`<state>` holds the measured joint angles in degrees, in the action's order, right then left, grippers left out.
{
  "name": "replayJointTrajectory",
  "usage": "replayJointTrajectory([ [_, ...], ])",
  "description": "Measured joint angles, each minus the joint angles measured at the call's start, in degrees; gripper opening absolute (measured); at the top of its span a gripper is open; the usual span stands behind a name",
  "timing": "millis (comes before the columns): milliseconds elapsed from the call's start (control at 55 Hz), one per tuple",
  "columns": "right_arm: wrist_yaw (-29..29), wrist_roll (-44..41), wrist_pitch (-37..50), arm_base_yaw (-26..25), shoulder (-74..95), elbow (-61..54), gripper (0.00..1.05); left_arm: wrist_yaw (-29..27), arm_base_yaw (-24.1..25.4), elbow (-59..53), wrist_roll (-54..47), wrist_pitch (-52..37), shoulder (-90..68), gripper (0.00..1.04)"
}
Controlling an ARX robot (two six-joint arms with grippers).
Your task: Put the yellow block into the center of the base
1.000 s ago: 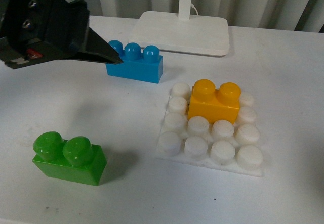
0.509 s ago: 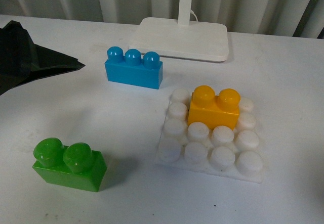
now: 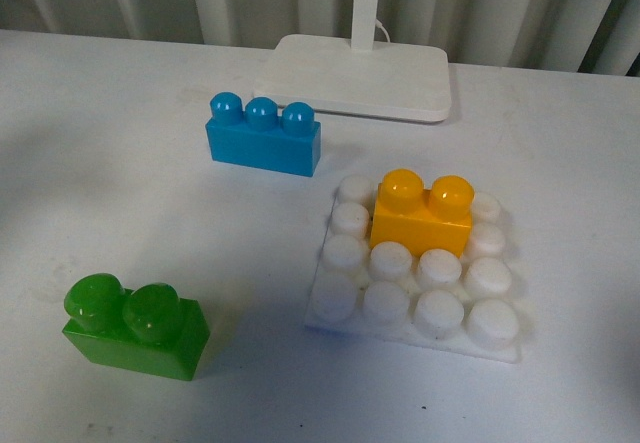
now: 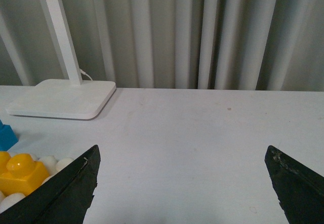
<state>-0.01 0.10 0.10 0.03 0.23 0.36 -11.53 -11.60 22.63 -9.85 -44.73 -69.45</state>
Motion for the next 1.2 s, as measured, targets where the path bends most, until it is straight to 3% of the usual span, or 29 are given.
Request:
replayJointTrajectory([
  [291, 0.0, 0.0, 0.0, 0.0, 0.0, 0.0, 0.96, 4.5, 4.1, -10.5, 8.7, -1.4, 10.5, 0.04],
  [545, 0.0, 0.0, 0.0, 0.0, 0.0, 0.0, 0.96, 6.8, 6.8, -15.6, 9.5, 2.0, 19.1, 0.04],
  [600, 0.0, 0.0, 0.0, 0.0, 0.0, 0.0, 0.96, 10.7, 9.2, -16.6, 9.6, 3.3, 21.4, 0.04],
  [709, 0.0, 0.0, 0.0, 0.0, 0.0, 0.0, 0.96, 11.1, 11.4, -18.0, 9.7, 5.7, 25.3, 0.04],
  [927, 0.0, 0.0, 0.0, 0.0, 0.0, 0.0, 0.96, 11.5, 11.5, -21.8, 9.7, 7.3, 31.3, 0.04],
  [1200, 0.0, 0.0, 0.0, 0.0, 0.0, 0.0, 0.96, 11.5, 11.5, -21.9, 9.8, 16.7, 41.2, 0.04],
])
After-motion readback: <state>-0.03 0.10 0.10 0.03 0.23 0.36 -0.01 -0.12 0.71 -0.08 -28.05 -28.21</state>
